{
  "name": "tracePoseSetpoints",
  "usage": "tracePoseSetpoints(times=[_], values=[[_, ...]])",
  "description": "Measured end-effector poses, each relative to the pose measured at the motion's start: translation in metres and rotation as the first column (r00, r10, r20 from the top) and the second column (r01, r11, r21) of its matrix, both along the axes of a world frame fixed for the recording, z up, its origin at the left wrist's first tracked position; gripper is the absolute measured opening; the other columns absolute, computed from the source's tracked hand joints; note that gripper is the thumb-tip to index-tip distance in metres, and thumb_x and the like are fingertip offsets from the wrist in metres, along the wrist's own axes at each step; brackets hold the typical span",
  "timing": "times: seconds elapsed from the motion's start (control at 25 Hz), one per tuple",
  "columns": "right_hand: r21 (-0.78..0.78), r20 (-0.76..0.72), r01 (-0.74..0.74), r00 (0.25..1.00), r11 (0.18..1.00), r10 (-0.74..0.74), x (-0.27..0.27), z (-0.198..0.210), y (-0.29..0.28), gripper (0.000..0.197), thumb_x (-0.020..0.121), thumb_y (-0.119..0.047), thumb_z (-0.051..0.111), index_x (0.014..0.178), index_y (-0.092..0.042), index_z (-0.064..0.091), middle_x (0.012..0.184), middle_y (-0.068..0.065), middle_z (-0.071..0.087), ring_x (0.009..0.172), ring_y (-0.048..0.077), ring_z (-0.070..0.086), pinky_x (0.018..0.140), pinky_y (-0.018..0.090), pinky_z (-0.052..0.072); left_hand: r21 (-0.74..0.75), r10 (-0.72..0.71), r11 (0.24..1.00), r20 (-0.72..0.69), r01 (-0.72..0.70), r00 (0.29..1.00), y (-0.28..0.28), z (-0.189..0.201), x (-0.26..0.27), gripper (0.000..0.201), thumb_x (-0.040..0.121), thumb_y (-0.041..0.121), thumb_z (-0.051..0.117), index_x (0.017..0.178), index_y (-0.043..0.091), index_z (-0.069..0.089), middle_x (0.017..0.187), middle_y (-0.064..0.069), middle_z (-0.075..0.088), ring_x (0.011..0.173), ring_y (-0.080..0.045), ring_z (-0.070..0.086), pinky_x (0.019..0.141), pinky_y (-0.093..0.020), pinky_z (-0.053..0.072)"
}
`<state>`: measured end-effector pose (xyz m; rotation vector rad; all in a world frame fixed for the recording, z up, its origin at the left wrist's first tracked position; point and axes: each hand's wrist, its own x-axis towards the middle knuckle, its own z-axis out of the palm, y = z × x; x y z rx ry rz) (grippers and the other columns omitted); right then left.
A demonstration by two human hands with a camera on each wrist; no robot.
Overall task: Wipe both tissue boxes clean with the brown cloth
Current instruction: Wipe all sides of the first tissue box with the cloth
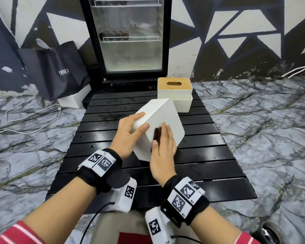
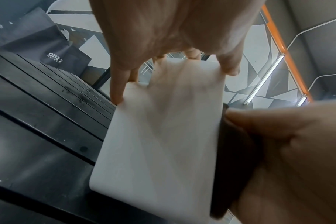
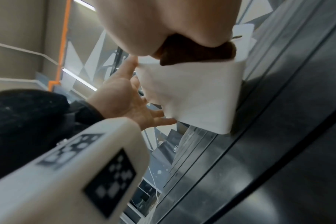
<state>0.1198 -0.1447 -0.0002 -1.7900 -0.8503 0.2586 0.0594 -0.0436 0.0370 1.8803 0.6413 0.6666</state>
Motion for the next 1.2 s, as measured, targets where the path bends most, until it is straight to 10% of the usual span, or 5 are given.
tracePoseSetpoints(times=[0.88, 1.04, 1.2], values=[[0.089, 0.300, -0.099, 0.951, 0.991, 0.068, 0.024, 0.018, 0.024, 0.054, 0.087, -0.035, 0.020, 0.139, -0.034, 0.006, 0.154, 0.004, 0.008, 0.139, 0.016, 0.004, 0.112, 0.026, -0.003, -0.022, -0.055, 0.998, 0.005, 0.055, 0.998, 0.008, 0.003, -0.002, 0.034, 0.085, 0.044, 0.057, 0.117, 0.042, 0.047, 0.127, 0.004, 0.040, 0.101, 0.029, 0.035, 0.090, 0.003, 0.028], [0.078, 0.300, -0.076, 0.953, 0.994, 0.049, 0.047, 0.024, 0.028, 0.056, 0.089, -0.029, 0.024, 0.144, -0.022, 0.015, 0.154, 0.006, 0.011, 0.140, 0.017, 0.006, 0.111, 0.025, -0.004, -0.051, -0.032, 0.998, -0.006, 0.031, 0.999, 0.004, 0.004, 0.001, 0.027, 0.088, 0.034, 0.054, 0.109, 0.049, 0.047, 0.118, 0.010, 0.039, 0.106, 0.004, 0.043, 0.098, -0.027, 0.037], [0.006, 0.225, -0.021, 0.974, 1.000, 0.019, 0.073, 0.021, 0.031, 0.053, 0.094, -0.017, 0.032, 0.144, -0.021, 0.015, 0.154, 0.005, 0.011, 0.141, 0.019, 0.006, 0.110, 0.025, -0.004, -0.094, -0.010, 0.996, -0.003, 0.009, 1.000, 0.007, 0.004, 0.000, 0.025, 0.092, 0.031, 0.052, 0.110, 0.047, 0.048, 0.122, 0.006, 0.037, 0.104, 0.001, 0.045, 0.089, -0.025, 0.037]])
